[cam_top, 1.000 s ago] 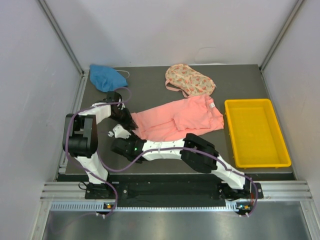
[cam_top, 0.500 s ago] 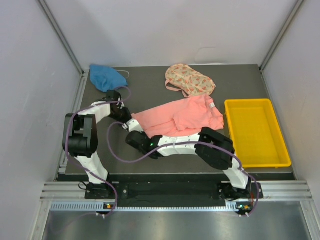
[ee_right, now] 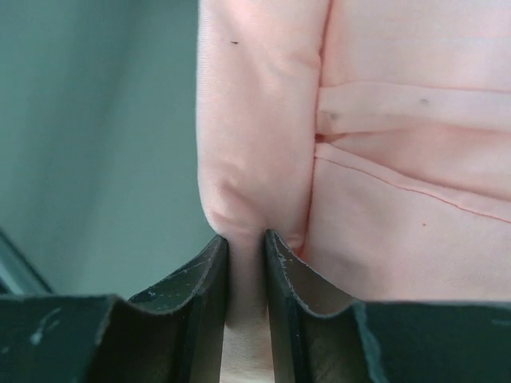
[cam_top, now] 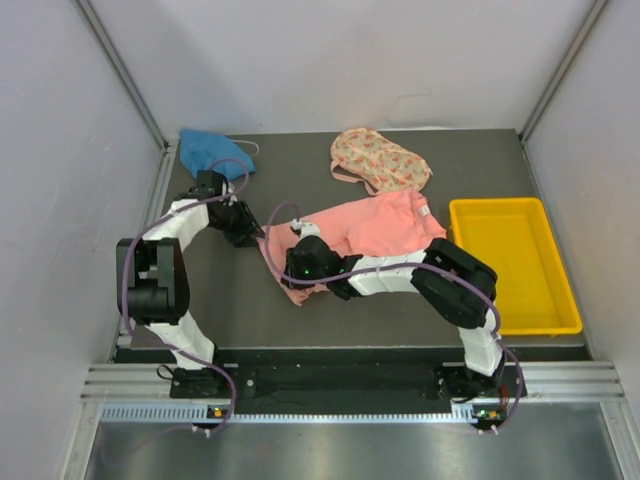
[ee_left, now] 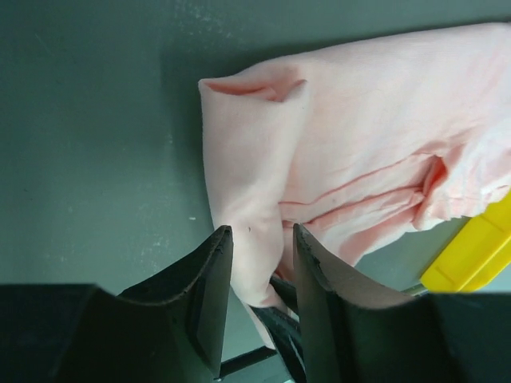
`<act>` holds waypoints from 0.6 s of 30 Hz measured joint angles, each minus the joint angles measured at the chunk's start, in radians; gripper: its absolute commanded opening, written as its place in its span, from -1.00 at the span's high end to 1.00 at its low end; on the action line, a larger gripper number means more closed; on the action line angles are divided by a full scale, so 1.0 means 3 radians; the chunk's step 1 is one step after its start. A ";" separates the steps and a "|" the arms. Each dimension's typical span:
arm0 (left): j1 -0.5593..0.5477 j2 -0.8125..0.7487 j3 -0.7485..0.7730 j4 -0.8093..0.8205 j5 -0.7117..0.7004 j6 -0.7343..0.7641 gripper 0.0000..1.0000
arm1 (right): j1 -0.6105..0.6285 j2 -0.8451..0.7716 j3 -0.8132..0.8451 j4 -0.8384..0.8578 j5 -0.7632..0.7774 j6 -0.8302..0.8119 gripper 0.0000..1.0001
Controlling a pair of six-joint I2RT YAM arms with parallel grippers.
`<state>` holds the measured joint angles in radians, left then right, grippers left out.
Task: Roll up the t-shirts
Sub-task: Roll the T-shirt to the center of the board.
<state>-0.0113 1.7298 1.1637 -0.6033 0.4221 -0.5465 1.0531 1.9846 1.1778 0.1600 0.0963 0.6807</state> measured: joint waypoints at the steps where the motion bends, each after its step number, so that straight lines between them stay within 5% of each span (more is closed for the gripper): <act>1: 0.0005 -0.0036 -0.0001 0.0001 0.0014 0.0000 0.20 | -0.0036 -0.0010 -0.0058 0.0084 -0.0071 0.0086 0.52; 18: -0.0015 -0.0284 -0.0493 0.0248 0.0125 -0.0003 0.16 | -0.0352 -0.0027 -0.0856 0.1467 -0.0641 0.1503 0.55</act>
<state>-0.0158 1.6447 1.0157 -0.5289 0.4595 -0.5472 0.9474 1.9766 0.9211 0.6003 -0.0959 1.1316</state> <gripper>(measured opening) 0.432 0.240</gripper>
